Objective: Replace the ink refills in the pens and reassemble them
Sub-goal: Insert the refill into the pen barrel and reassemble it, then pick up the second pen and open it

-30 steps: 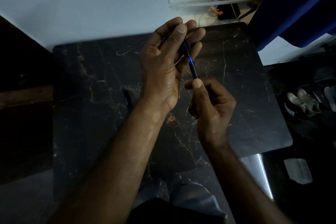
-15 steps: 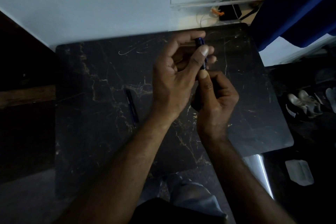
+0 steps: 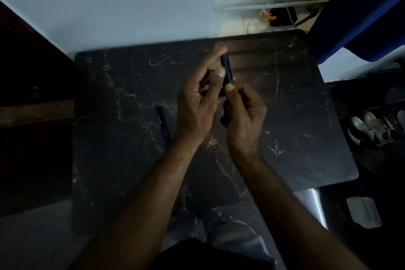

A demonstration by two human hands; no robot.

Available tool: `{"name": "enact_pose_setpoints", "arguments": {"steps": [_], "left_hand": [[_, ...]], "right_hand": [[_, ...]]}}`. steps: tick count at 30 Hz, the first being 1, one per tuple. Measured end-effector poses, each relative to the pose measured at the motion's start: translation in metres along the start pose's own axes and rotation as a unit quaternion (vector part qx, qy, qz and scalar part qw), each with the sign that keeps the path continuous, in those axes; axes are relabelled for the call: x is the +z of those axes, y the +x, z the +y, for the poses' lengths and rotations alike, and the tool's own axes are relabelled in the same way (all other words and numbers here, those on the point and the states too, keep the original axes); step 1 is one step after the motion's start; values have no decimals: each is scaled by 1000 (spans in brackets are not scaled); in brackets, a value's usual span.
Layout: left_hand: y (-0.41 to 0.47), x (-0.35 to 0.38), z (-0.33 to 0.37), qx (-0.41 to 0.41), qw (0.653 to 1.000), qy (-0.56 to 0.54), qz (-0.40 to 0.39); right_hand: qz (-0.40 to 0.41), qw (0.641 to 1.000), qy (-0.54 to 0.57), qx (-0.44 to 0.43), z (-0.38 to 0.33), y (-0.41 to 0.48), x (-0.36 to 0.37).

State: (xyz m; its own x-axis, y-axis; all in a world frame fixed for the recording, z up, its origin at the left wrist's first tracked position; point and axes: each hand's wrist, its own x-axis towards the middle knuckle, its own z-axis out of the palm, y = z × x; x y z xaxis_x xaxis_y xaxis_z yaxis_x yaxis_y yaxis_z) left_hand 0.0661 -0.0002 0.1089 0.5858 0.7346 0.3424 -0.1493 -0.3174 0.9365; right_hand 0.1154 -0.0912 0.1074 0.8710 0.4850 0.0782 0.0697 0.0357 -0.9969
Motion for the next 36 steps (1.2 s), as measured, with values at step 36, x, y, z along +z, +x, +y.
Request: {"name": "enact_pose_setpoints", "arguments": {"steps": [36], "left_hand": [[-37,6,-137,-370,891,253,-75]], "right_hand": [[-116,858,-456,204,139,22,-40]]}}
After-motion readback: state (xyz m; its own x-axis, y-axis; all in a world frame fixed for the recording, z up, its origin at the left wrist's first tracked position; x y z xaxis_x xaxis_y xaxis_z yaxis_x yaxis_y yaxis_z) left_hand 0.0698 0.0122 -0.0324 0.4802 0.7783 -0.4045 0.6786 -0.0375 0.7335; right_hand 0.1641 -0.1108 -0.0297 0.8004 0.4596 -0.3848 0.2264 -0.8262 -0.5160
